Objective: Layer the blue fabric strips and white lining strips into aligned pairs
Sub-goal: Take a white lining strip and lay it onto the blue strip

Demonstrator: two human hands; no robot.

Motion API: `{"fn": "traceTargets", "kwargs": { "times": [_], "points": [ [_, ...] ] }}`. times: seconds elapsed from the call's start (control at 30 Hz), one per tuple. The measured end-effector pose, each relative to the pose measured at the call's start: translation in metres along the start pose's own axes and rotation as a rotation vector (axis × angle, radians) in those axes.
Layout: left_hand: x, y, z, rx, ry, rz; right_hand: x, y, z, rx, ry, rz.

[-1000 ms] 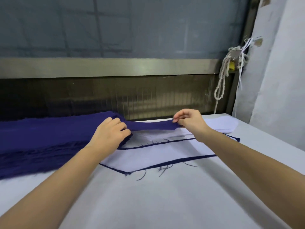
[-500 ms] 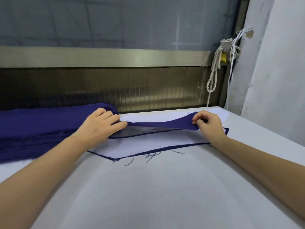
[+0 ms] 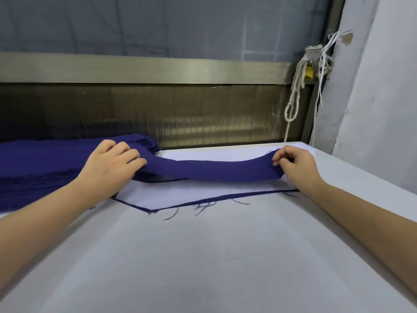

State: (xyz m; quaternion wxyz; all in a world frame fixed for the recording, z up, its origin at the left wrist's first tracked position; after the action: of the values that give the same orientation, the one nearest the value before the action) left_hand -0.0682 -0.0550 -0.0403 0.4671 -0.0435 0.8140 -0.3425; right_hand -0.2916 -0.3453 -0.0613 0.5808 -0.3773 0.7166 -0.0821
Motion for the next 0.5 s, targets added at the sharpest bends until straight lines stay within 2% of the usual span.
{"fn": "traceTargets", "kwargs": {
  "times": [0.13, 0.27, 0.5],
  "points": [
    [-0.009, 0.018, -0.005, 0.018, 0.006, -0.046, 0.007, -0.002, -0.007, 0.025, 0.011, 0.035],
    [-0.008, 0.025, -0.014, 0.041, 0.108, -0.084, 0.010, 0.000, -0.008, 0.030, 0.022, 0.053],
    [0.006, 0.025, -0.029, 0.033, 0.273, -0.040, 0.017, -0.001, -0.023, 0.082, 0.058, 0.104]
  ]
}}
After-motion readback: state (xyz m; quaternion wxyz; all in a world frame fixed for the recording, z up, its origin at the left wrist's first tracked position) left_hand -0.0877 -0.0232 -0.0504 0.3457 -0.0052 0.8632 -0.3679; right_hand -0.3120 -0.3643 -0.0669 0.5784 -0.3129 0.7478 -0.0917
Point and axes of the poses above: each hand's wrist, its own y-axis away from the middle knuckle, its own z-axis out of the palm, x = y × z, the point moved 8 cm from there along -y, towards the middle knuckle, and after that the axes turned 9 degrees about -y, right-handed, at the moved point
